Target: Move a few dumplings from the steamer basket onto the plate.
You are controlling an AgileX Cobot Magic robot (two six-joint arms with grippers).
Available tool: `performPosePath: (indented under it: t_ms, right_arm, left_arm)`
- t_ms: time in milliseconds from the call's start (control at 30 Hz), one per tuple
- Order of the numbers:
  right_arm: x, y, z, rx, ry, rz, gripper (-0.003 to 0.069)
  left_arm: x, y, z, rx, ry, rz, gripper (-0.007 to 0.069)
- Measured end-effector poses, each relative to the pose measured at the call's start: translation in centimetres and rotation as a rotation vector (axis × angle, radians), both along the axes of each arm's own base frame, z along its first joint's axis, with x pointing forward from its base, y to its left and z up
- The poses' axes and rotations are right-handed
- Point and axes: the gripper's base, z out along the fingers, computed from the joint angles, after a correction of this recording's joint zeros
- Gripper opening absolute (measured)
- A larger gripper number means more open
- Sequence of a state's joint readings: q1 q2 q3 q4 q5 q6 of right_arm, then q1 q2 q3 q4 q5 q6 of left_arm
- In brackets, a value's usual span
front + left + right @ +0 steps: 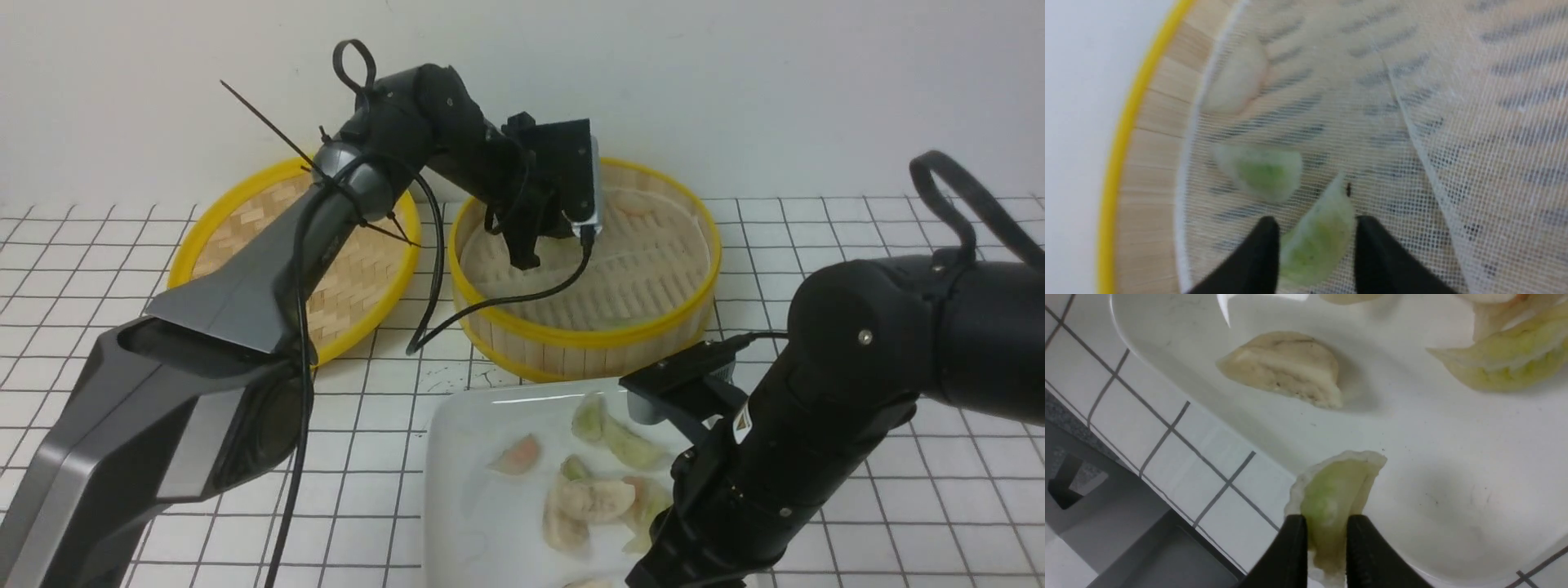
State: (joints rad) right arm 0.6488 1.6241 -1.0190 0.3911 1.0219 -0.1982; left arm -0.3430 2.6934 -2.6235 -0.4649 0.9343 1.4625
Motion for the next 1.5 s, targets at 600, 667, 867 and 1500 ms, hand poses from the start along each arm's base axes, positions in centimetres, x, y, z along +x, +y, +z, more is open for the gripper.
performPosePath:
  t_ms: [600, 667, 867, 1500]
  right_arm:
    - [0.2, -0.1, 0.0, -0.009, -0.025, 0.006, 0.0104]
    - [0.2, -0.1, 0.0, -0.009, -0.025, 0.006, 0.0104]
    - [0.2, -0.1, 0.0, -0.009, -0.025, 0.008, 0.0104]
    - [0.2, -0.1, 0.0, -0.011, -0.017, -0.008, 0.01]
  left_arm:
    - [0.6, -0.2, -1.7, -0.021, -0.02, 0.026, 0.0304]
    - [0.3, -0.1, -1.4, -0.011, 0.011, 0.003, 0.029]
    - [-1.7, 0.2, 1.1, 0.055, 0.129, -0.092, 0.0021]
    - [-1.1, -0.2, 3.3, -0.066, 0.043, -0.012, 0.0129]
